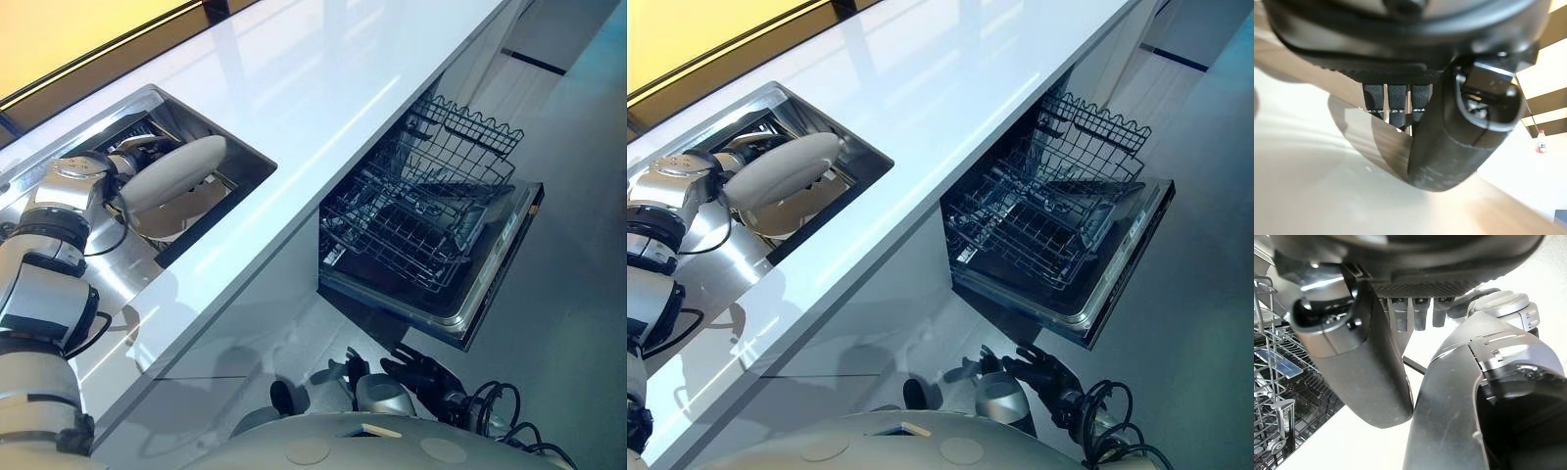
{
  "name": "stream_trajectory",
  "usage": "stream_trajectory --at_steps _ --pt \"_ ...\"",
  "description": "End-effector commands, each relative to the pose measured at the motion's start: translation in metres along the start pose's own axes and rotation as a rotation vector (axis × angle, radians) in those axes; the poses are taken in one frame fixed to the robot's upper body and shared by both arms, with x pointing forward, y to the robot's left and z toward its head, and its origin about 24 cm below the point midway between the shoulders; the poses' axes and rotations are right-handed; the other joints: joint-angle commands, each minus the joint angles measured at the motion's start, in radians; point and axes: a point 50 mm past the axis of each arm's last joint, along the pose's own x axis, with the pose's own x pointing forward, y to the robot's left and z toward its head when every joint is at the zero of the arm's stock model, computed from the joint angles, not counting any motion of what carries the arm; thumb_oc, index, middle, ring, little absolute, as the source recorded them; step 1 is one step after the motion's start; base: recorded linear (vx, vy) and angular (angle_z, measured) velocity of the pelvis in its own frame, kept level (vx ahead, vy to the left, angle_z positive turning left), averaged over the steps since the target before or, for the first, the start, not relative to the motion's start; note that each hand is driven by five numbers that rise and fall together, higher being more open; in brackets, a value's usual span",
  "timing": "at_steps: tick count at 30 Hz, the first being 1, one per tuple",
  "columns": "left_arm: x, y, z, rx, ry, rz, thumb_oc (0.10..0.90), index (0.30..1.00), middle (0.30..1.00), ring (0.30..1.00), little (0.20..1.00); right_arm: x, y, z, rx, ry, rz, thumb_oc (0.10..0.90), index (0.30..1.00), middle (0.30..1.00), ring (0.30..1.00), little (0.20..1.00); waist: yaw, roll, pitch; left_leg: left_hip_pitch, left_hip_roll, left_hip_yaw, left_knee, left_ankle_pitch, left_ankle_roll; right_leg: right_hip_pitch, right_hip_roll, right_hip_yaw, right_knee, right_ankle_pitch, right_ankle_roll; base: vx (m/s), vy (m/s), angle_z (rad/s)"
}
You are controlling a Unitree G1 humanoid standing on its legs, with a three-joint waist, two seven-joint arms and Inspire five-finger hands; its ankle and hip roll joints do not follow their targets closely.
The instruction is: Pick up plates and place into dishwasher.
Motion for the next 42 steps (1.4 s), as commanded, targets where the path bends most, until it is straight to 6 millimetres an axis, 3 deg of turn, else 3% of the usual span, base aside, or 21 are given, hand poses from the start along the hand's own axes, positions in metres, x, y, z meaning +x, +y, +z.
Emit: stream_trajectory --at_steps 1,11,15,18,23,26,30,33,37,42 --pt "-0.027 0.032 0.075 0.019 -0.271 0.099 0.108 0.307 0.307 0.307 0.208 -0.013 -0.007 -0.027 -0.071 0.105 0.018 0.800 0.900 0.900 0.900 0.900 -0.004 0.043 -0.050 -0.024 -0.080 0.056 0.035 -0.115 0.053 -0.060 0.063 0.042 0.076 -0.040 0.087 -0.01 -0.031 0.00" --pt "-0.037 0.046 0.072 -0.018 -0.319 0.188 0.100 0.300 0.300 0.300 0.200 -0.012 -0.006 -0.025 -0.078 0.102 0.024 0.800 0.900 0.900 0.900 0.900 0.011 0.044 -0.061 -0.018 -0.076 0.041 0.034 -0.114 0.045 -0.037 0.070 0.027 0.059 -0.046 0.077 0.00 -0.006 0.00" --pt "-0.048 0.056 0.085 -0.128 -0.479 0.299 0.100 0.300 0.300 0.300 0.200 -0.010 -0.008 -0.011 -0.076 0.014 0.020 0.800 0.900 0.900 0.900 0.900 0.021 0.041 -0.068 -0.011 -0.074 0.033 0.030 -0.111 0.038 -0.024 0.075 0.021 0.049 -0.048 0.071 -0.03 -0.045 -0.05" --pt "-0.054 0.048 0.102 -0.185 -0.634 0.354 0.100 0.300 0.300 0.300 0.200 -0.002 0.008 0.027 -0.225 -0.155 0.108 0.800 0.900 0.900 0.900 0.900 0.032 0.037 -0.067 -0.004 -0.071 0.027 0.028 -0.109 0.036 -0.013 0.078 0.021 0.040 -0.046 0.061 -0.06 -0.052 -0.01" --pt "-0.064 0.031 0.120 -0.101 -0.792 0.436 0.100 0.300 0.300 0.300 0.200 0.003 0.070 0.091 -0.141 -0.408 0.390 0.800 0.900 0.900 0.900 0.900 0.048 0.027 -0.069 -0.003 -0.066 0.017 0.028 -0.103 0.032 -0.003 0.084 0.018 0.034 -0.050 0.046 -0.12 -0.068 -0.01" --pt "-0.075 0.026 0.130 0.039 -0.865 0.543 0.100 0.300 0.300 0.300 0.200 -0.013 0.106 0.126 -0.113 -0.579 0.557 0.800 0.900 0.900 0.900 0.900 0.052 0.022 -0.077 -0.003 -0.060 0.021 0.027 -0.100 0.026 0.002 0.087 0.007 0.034 -0.055 0.043 -0.13 -0.076 0.00" --pt "-0.084 0.021 0.138 0.115 -0.937 0.625 0.100 0.300 0.300 0.300 0.200 -0.033 0.128 0.155 -0.143 -0.707 0.674 0.800 0.900 0.900 0.900 0.900 0.053 0.019 -0.087 0.000 -0.054 0.025 0.021 -0.097 0.023 0.003 0.091 0.005 0.038 -0.061 0.042 -0.08 -0.057 0.00" --pt "-0.098 0.010 0.145 0.187 -1.055 0.745 0.100 0.300 0.300 0.300 0.200 -0.060 0.146 0.183 -0.189 -0.816 0.770 0.800 0.900 0.900 0.900 0.900 0.050 0.013 -0.096 0.005 -0.046 0.028 0.015 -0.095 0.021 0.003 0.095 0.008 0.044 -0.067 0.040 -0.10 -0.072 0.01" --pt "-0.116 0.000 0.143 0.321 -1.182 0.931 0.100 0.300 0.300 0.300 0.200 -0.088 0.148 0.209 -0.194 -0.907 0.785 0.800 0.900 0.900 0.900 0.900 0.044 0.005 -0.106 0.009 -0.039 0.031 0.006 -0.093 0.017 0.004 0.101 0.011 0.044 -0.070 0.036 -0.09 -0.052 0.00" --pt "-0.131 -0.010 0.129 0.450 -1.261 1.103 0.100 0.300 0.300 0.300 0.200 -0.108 0.116 0.236 -0.108 -1.061 0.455 0.800 0.900 0.900 0.900 0.900 0.022 -0.009 -0.111 0.012 -0.031 0.046 0.004 -0.092 0.017 -0.001 0.105 0.016 0.047 -0.066 0.034 -0.08 -0.039 -0.04"
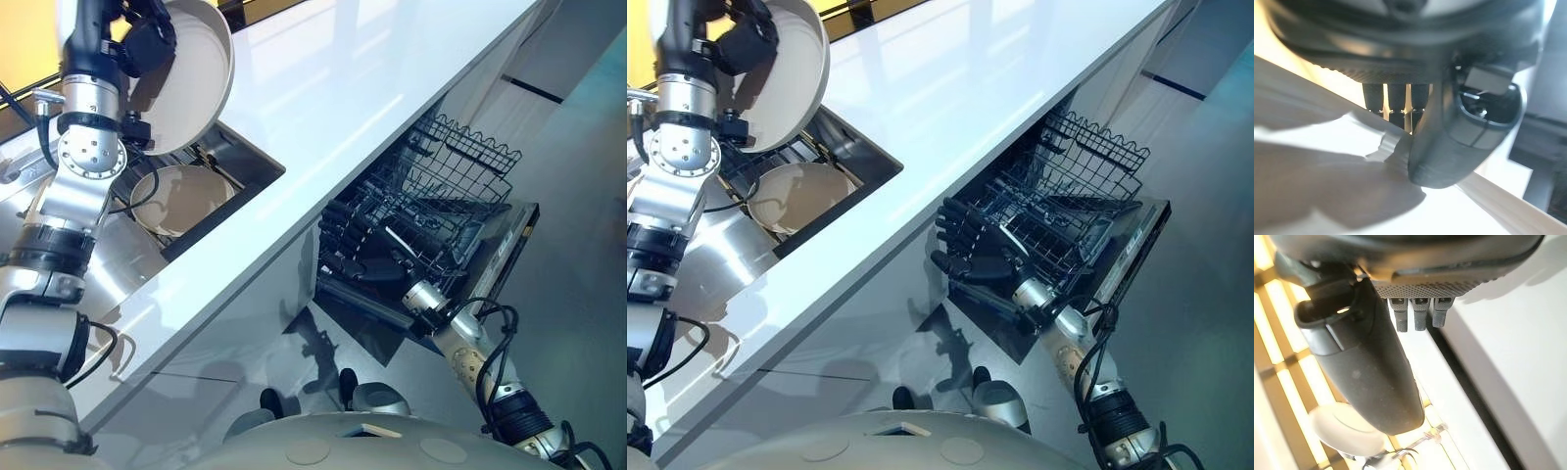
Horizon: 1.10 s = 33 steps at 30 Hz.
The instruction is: Pick up plates and place into dishwasher.
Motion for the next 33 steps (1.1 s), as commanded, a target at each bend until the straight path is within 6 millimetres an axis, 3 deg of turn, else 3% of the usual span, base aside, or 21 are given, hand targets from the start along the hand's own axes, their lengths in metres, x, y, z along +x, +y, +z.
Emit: stream_trajectory --at_steps 1,5,7,8,10,14,20,24,33 --pt "0.020 0.046 0.038 0.111 -0.268 0.262 0.100 0.300 0.300 0.300 0.200 -0.006 -0.018 0.068 -0.153 -0.286 -0.203 0.800 0.900 0.900 0.900 0.900 -0.029 0.034 -0.086 -0.011 -0.045 0.037 0.002 -0.094 0.027 -0.024 0.087 -0.006 0.065 -0.075 0.043 -0.05 -0.016 -0.04" --pt "0.013 0.048 0.039 0.142 -0.265 0.286 0.100 0.300 0.300 0.300 0.200 -0.017 -0.018 0.110 -0.359 -0.433 -0.299 0.800 0.900 0.900 0.900 0.900 -0.040 0.030 -0.089 -0.007 -0.044 0.052 0.002 -0.095 0.029 -0.023 0.088 -0.012 0.055 -0.067 0.043 -0.03 -0.016 -0.08" --pt "0.009 0.048 0.034 0.161 -0.242 0.294 0.100 0.300 0.300 0.300 0.200 -0.022 -0.014 0.140 -0.467 -0.568 -0.353 0.800 0.900 0.900 0.900 0.900 -0.042 0.031 -0.090 -0.004 -0.045 0.063 0.002 -0.094 0.030 -0.020 0.089 -0.014 0.051 -0.065 0.043 -0.02 -0.006 -0.25" --pt "0.008 0.048 0.033 0.165 -0.237 0.296 0.100 0.300 0.300 0.300 0.200 -0.022 -0.013 0.144 -0.481 -0.589 -0.356 0.800 0.900 0.900 0.900 0.900 -0.041 0.032 -0.090 -0.003 -0.045 0.066 0.002 -0.094 0.030 -0.020 0.090 -0.014 0.051 -0.064 0.043 -0.02 0.005 -0.25" --pt "0.010 0.048 0.028 0.186 -0.212 0.304 0.100 0.300 0.300 0.300 0.200 -0.020 0.000 0.167 -0.530 -0.699 -0.302 0.800 0.900 0.900 0.900 0.900 -0.043 0.038 -0.091 -0.001 -0.046 0.072 0.002 -0.094 0.030 -0.020 0.090 -0.018 0.051 -0.064 0.043 -0.02 0.015 -0.21" --pt "0.012 0.045 0.020 0.209 -0.194 0.311 0.100 0.300 0.300 0.300 0.200 -0.008 0.024 0.187 -0.522 -0.763 -0.120 0.800 0.900 0.900 0.900 0.900 -0.038 0.044 -0.100 0.001 -0.048 0.075 0.002 -0.093 0.030 -0.016 0.088 -0.023 0.049 -0.067 0.044 0.00 0.009 -0.24" --pt "0.007 0.036 0.010 0.194 -0.196 0.323 0.100 0.300 0.300 0.300 0.200 0.011 0.049 0.194 -0.340 -0.746 0.133 0.800 0.900 0.900 0.900 0.900 -0.027 0.046 -0.116 -0.001 -0.048 0.074 0.002 -0.089 0.026 -0.017 0.086 -0.036 0.055 -0.073 0.046 0.00 -0.001 -0.08" --pt "0.004 0.020 0.009 0.170 -0.187 0.297 0.100 0.300 0.300 0.300 0.200 0.023 0.071 0.195 -0.214 -0.718 0.294 0.800 0.900 0.900 0.900 0.900 -0.021 0.044 -0.129 -0.006 -0.049 0.068 0.002 -0.083 0.024 -0.019 0.087 -0.041 0.059 -0.075 0.045 0.00 -0.004 0.01" --pt "-0.003 -0.021 0.010 0.136 -0.186 0.234 0.100 0.300 0.300 0.300 0.200 0.050 0.103 0.183 0.034 -0.633 0.404 0.800 0.900 0.900 0.900 0.900 -0.004 0.040 -0.140 -0.013 -0.051 0.056 0.002 -0.070 0.020 -0.018 0.085 -0.052 0.057 -0.069 0.045 0.00 0.000 0.00"
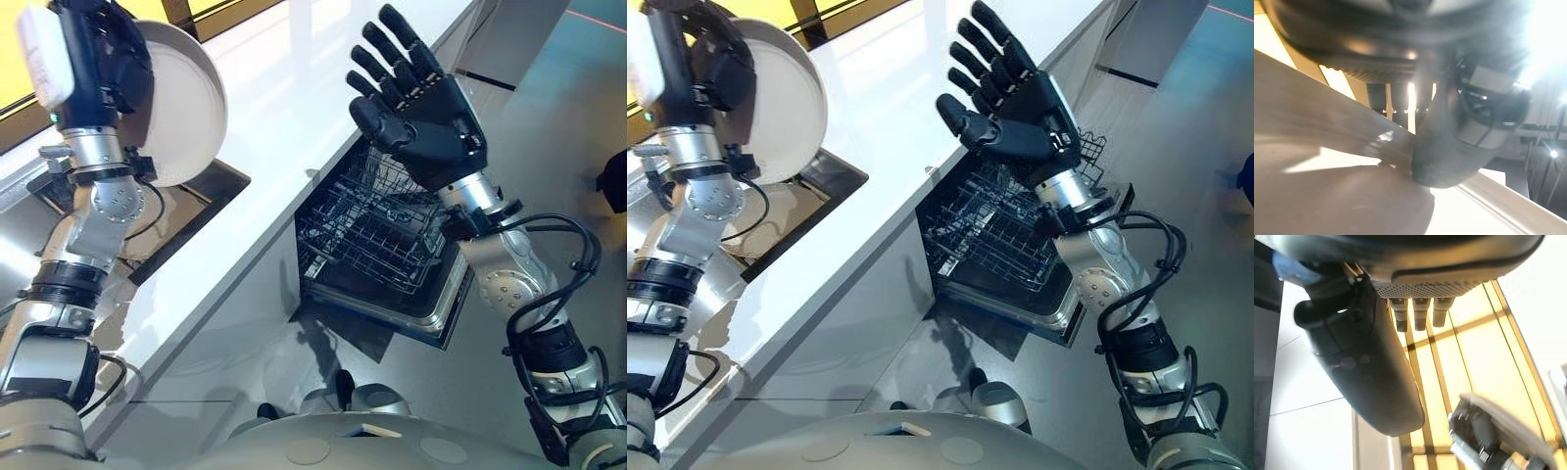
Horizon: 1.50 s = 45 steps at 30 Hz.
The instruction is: Pick up plates and place into dishwasher.
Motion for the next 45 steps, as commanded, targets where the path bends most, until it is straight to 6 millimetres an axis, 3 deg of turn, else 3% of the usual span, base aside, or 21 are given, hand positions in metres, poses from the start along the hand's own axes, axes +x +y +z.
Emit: stream_trajectory --at_steps 1,9,18,33,45 --pt "0.040 0.010 0.030 -0.031 -0.171 0.158 0.100 0.300 0.300 0.300 0.200 0.026 0.033 0.037 0.077 -0.216 0.145 0.800 0.900 0.900 0.900 0.900 0.011 0.023 -0.117 -0.039 -0.077 -0.027 0.002 -0.057 0.040 -0.005 0.056 -0.101 0.077 -0.097 0.063 0.00 0.000 0.00" --pt "0.035 -0.013 0.041 -0.021 -0.210 0.093 0.100 0.300 0.300 0.300 0.200 0.043 0.051 0.015 0.177 -0.130 0.165 0.800 0.900 0.900 0.900 0.900 0.029 0.023 -0.119 -0.044 -0.079 -0.041 0.002 -0.048 0.037 -0.003 0.053 -0.110 0.074 -0.090 0.063 0.00 0.000 0.00" --pt "0.030 -0.025 0.046 -0.031 -0.228 0.054 0.100 0.300 0.300 0.300 0.200 0.054 0.056 -0.005 0.138 -0.053 0.135 0.800 0.900 0.900 0.900 0.900 0.047 0.019 -0.116 -0.048 -0.081 -0.057 0.002 -0.039 0.036 -0.002 0.051 -0.121 0.081 -0.091 0.062 0.00 0.000 0.00" --pt "0.024 -0.027 0.050 -0.023 -0.247 0.047 0.100 0.300 0.300 0.300 0.200 0.058 0.042 -0.027 -0.004 0.047 0.037 0.800 0.900 0.900 0.900 0.900 0.063 0.019 -0.109 -0.049 -0.084 -0.078 0.002 -0.035 0.038 -0.001 0.047 -0.127 0.092 -0.097 0.062 0.00 0.000 0.00" --pt "0.025 -0.028 0.057 -0.041 -0.276 0.029 0.100 0.300 0.300 0.300 0.200 0.057 0.046 -0.052 0.185 0.217 0.075 0.800 0.900 0.900 0.900 0.900 0.075 0.013 -0.106 -0.054 -0.085 -0.094 0.003 -0.031 0.037 0.000 0.044 -0.137 0.095 -0.099 0.062 0.00 -0.001 0.01"
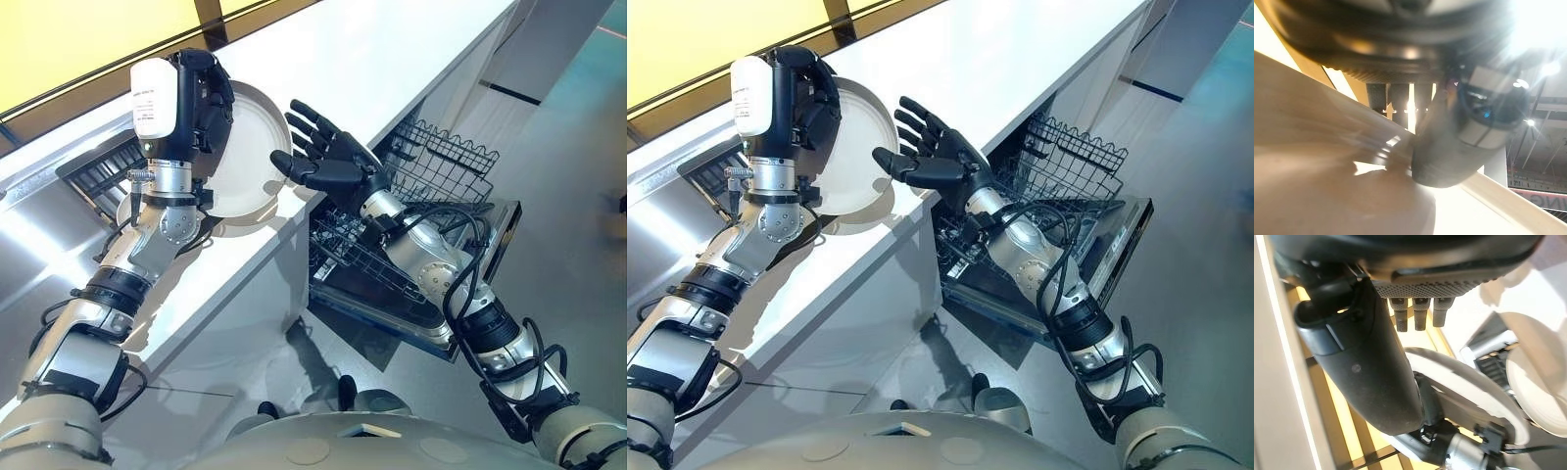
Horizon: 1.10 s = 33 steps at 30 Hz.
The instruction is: Pick up plates and place into dishwasher.
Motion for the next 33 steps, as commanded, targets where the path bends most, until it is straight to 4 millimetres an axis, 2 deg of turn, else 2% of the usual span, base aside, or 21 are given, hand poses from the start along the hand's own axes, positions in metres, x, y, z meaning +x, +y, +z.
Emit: stream_trajectory --at_steps 1,11,22,23,24,25,33 --pt "0.054 0.022 0.032 -0.009 -0.190 0.169 0.100 0.300 0.300 0.300 0.200 0.021 0.040 0.041 0.118 -0.159 0.220 0.800 0.900 0.900 0.900 0.900 0.015 0.013 -0.099 -0.058 -0.084 -0.076 0.003 -0.031 0.037 -0.007 0.047 -0.084 0.094 -0.099 0.062 0.00 0.000 0.00" --pt "0.052 0.010 0.044 -0.037 -0.240 0.131 0.100 0.300 0.300 0.300 0.200 0.026 0.058 0.029 0.414 -0.062 0.300 0.800 0.900 0.900 0.900 0.900 0.023 0.005 -0.099 -0.062 -0.082 -0.080 0.005 -0.029 0.036 -0.008 0.046 -0.091 0.092 -0.094 0.065 0.00 0.000 0.00" --pt "0.051 0.000 0.053 -0.056 -0.290 0.092 0.100 0.300 0.300 0.300 0.200 0.029 0.063 0.026 0.514 -0.016 0.285 0.800 0.900 0.900 0.900 0.900 0.024 -0.003 -0.100 -0.062 -0.079 -0.080 0.010 -0.029 0.037 -0.009 0.044 -0.093 0.098 -0.094 0.067 0.00 0.000 0.00" --pt "0.051 0.000 0.054 -0.059 -0.296 0.090 0.100 0.300 0.300 0.300 0.200 0.030 0.062 0.026 0.519 -0.015 0.280 0.572 0.705 0.705 0.705 0.672 0.025 -0.004 -0.100 -0.062 -0.079 -0.081 0.009 -0.029 0.037 -0.009 0.044 -0.093 0.097 -0.094 0.067 0.00 0.000 0.00" --pt "0.050 -0.001 0.055 -0.064 -0.302 0.088 0.100 0.300 0.300 0.300 0.200 0.030 0.060 0.024 0.521 -0.012 0.270 0.136 0.331 0.331 0.331 0.236 0.025 -0.004 -0.101 -0.062 -0.079 -0.083 0.009 -0.029 0.036 -0.007 0.044 -0.093 0.096 -0.094 0.067 0.00 0.000 0.00" --pt "0.050 -0.002 0.058 -0.071 -0.313 0.084 0.100 0.300 0.300 0.300 0.200 0.031 0.058 0.022 0.530 -0.011 0.258 0.100 0.300 0.300 0.300 0.200 0.026 -0.005 -0.101 -0.062 -0.079 -0.084 0.010 -0.030 0.036 -0.007 0.044 -0.093 0.095 -0.094 0.067 0.00 0.000 0.00" --pt "0.048 -0.007 0.065 -0.085 -0.330 0.052 0.100 0.300 0.300 0.300 0.200 0.031 0.052 0.022 0.543 -0.035 0.222 0.100 0.300 0.300 0.300 0.200 0.028 -0.008 -0.097 -0.063 -0.079 -0.089 0.010 -0.030 0.037 -0.006 0.045 -0.094 0.093 -0.094 0.065 0.00 0.000 0.00"
